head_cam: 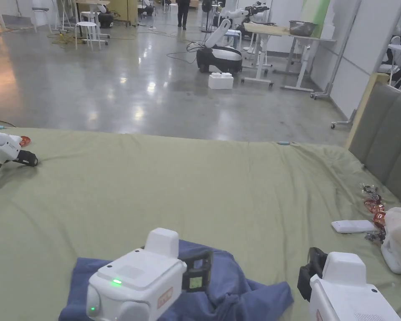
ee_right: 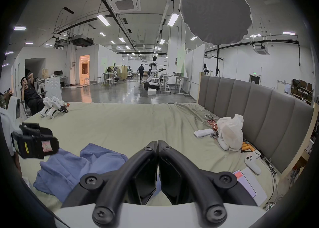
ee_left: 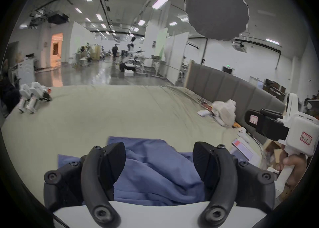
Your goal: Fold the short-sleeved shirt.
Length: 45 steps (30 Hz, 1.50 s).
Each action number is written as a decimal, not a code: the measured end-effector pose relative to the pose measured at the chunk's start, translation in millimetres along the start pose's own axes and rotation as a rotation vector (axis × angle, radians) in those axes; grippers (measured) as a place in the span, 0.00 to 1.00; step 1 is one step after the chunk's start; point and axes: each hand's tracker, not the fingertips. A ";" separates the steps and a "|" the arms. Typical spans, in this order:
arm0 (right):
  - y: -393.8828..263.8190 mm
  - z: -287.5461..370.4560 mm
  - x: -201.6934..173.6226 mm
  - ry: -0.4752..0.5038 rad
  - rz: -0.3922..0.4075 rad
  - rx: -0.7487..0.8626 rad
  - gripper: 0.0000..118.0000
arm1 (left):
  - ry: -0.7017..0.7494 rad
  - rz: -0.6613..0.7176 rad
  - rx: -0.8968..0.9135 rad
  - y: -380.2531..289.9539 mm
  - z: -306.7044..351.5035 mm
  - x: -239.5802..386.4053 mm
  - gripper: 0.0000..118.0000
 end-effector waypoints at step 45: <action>-18.8 -41.7 -35.2 0.024 0.010 -0.061 0.00 | 0.389 0.290 -0.525 -17.6 -85.9 -237.4 0.64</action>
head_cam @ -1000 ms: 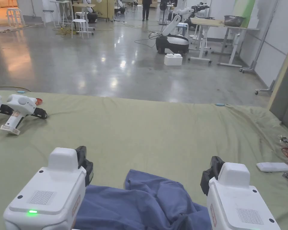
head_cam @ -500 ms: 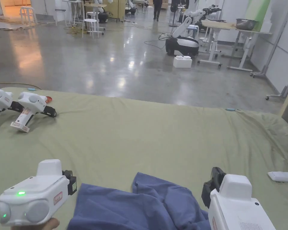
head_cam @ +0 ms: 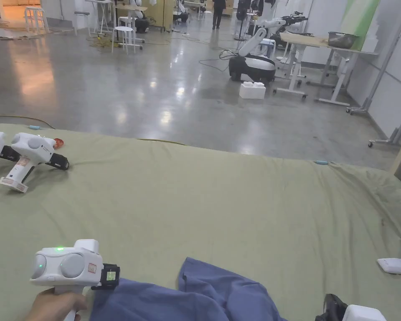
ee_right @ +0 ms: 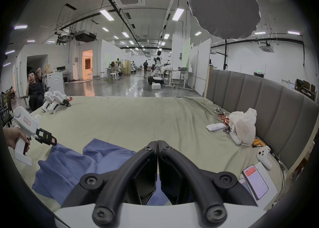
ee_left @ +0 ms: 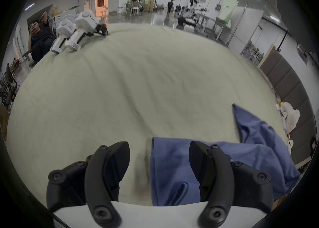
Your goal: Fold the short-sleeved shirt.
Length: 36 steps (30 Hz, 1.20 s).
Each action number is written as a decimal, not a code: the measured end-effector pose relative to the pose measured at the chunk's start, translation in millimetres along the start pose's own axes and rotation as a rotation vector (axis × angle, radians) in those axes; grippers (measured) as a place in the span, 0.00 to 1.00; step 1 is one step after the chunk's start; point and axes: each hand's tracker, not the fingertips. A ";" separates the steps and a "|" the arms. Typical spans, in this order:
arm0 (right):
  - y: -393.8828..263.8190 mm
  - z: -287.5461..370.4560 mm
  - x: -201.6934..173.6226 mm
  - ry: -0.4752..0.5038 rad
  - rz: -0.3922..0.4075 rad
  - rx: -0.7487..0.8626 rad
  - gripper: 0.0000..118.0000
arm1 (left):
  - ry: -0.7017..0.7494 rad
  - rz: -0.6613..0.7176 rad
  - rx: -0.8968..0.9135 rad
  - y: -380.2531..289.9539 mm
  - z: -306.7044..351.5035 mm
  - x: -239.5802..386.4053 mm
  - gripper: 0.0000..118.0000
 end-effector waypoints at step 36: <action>-28.4 -103.7 56.9 0.073 -0.016 -0.402 0.03 | -0.062 -0.141 0.354 -34.2 118.0 7.1 0.01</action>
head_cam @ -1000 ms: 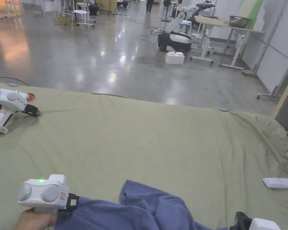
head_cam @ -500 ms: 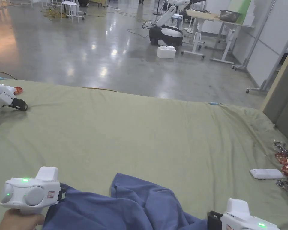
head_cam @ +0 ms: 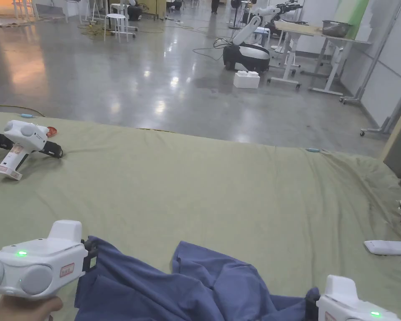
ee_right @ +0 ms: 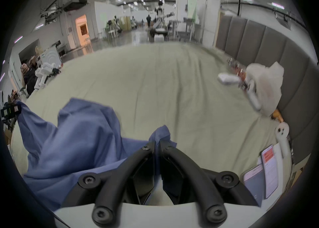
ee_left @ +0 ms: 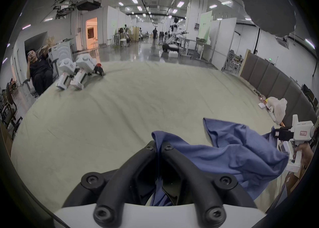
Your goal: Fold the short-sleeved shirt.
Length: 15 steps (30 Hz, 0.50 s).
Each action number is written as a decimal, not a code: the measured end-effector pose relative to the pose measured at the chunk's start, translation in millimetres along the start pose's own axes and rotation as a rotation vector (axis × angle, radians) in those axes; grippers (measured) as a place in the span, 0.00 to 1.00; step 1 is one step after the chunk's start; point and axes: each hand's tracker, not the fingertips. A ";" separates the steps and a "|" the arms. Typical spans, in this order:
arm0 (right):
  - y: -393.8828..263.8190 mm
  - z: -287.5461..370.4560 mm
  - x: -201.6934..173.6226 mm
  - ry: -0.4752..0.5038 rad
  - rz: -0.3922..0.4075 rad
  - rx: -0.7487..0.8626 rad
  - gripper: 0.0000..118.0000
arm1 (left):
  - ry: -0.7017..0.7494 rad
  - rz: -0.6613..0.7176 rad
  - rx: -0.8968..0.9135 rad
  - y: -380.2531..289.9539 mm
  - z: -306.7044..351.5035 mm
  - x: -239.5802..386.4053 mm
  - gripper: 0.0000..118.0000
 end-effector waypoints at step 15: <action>137.2 142.7 25.7 -0.052 0.007 0.412 0.03 | 0.058 0.026 0.301 113.0 98.4 -57.0 0.01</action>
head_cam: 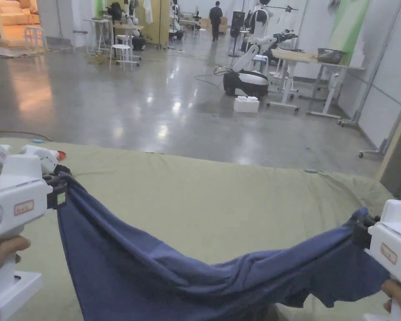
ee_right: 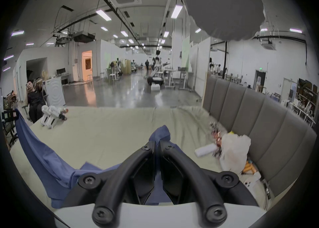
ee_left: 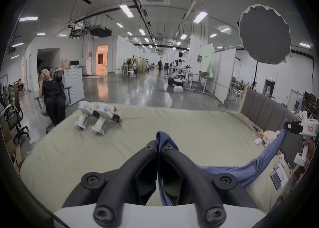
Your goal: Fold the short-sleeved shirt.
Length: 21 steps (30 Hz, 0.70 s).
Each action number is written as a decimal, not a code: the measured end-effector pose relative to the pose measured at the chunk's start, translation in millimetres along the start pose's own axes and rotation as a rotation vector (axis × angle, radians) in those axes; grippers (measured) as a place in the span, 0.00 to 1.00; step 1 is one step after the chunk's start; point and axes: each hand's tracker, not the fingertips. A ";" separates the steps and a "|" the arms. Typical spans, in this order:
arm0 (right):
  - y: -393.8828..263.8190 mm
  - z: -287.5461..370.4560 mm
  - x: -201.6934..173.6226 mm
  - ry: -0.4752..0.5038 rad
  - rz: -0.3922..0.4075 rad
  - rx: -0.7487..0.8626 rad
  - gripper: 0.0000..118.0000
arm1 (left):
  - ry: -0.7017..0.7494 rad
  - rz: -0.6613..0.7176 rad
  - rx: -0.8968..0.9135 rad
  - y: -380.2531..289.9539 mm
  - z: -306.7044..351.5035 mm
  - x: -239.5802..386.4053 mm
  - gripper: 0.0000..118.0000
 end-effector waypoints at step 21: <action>193.6 -33.3 -6.8 -0.078 0.056 0.208 0.03 | 0.197 0.009 0.114 144.4 -27.0 -41.7 0.01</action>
